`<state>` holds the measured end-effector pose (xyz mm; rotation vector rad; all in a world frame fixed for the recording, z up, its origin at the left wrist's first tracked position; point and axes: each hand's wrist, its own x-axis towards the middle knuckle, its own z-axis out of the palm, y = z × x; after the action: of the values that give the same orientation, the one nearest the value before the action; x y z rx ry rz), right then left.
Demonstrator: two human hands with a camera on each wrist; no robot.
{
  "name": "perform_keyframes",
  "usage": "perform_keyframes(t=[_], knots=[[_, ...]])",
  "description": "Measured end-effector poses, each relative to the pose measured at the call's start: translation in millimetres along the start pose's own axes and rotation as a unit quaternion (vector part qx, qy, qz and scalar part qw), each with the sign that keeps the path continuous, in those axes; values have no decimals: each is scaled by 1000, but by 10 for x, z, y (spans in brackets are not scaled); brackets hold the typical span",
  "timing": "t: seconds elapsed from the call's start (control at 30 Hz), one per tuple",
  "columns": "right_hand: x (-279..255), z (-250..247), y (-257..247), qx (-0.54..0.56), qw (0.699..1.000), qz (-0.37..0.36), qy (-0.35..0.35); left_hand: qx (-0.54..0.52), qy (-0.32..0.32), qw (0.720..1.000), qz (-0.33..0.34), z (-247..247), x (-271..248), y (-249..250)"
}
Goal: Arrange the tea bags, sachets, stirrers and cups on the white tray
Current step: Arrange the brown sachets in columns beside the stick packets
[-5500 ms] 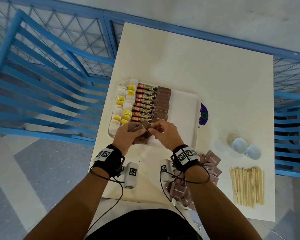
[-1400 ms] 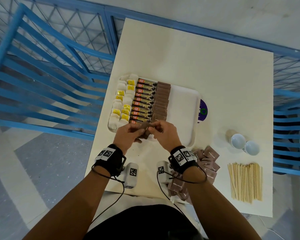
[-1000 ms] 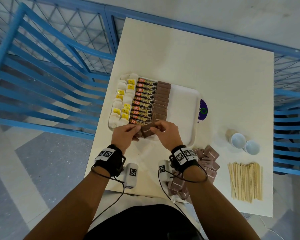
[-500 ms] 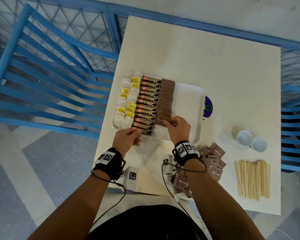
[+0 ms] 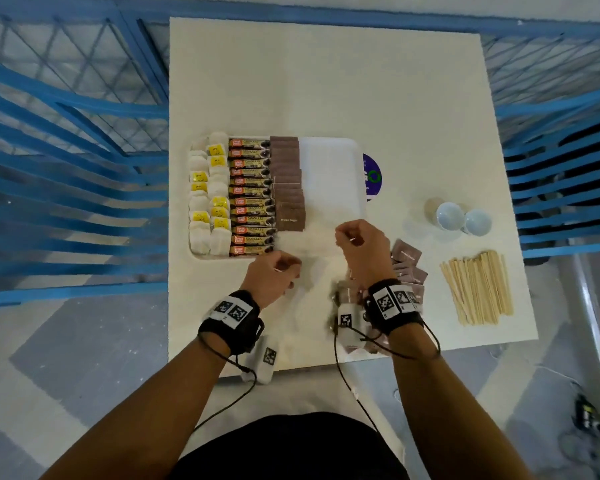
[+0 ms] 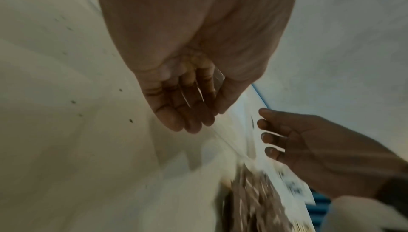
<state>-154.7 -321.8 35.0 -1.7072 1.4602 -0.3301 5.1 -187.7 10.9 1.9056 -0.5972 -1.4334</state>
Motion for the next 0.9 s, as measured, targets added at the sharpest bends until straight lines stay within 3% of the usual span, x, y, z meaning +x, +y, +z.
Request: perform_keyframes(t=[0.1,0.2,0.27,0.37,0.5,0.6,0.73,0.9], knots=[[-212,-314,245,7,1000,24,0,95,-51,993,48,274,-25,28],[-325,-577,505,-73,997,14,-10,172,-99,977,78,615,-72,21],[-325,-686,691,-151,988,-10,-39,246,-88,961,91,817,-101,15],[-335,-784,875,-296,949,-34,-107,370,-44,919,125,1034,-132,28],[-318,-803,870,-312,935,-44,-165,424,10,897,127,1237,-152,59],[-286,-792,866,-280,939,-64,-190,406,20,907,108,1286,-145,64],[-231,-780,884,-249,941,-85,-213,300,45,949,83,1255,-145,49],[-189,-746,935,-217,944,-119,-217,166,92,980,60,1215,-167,52]])
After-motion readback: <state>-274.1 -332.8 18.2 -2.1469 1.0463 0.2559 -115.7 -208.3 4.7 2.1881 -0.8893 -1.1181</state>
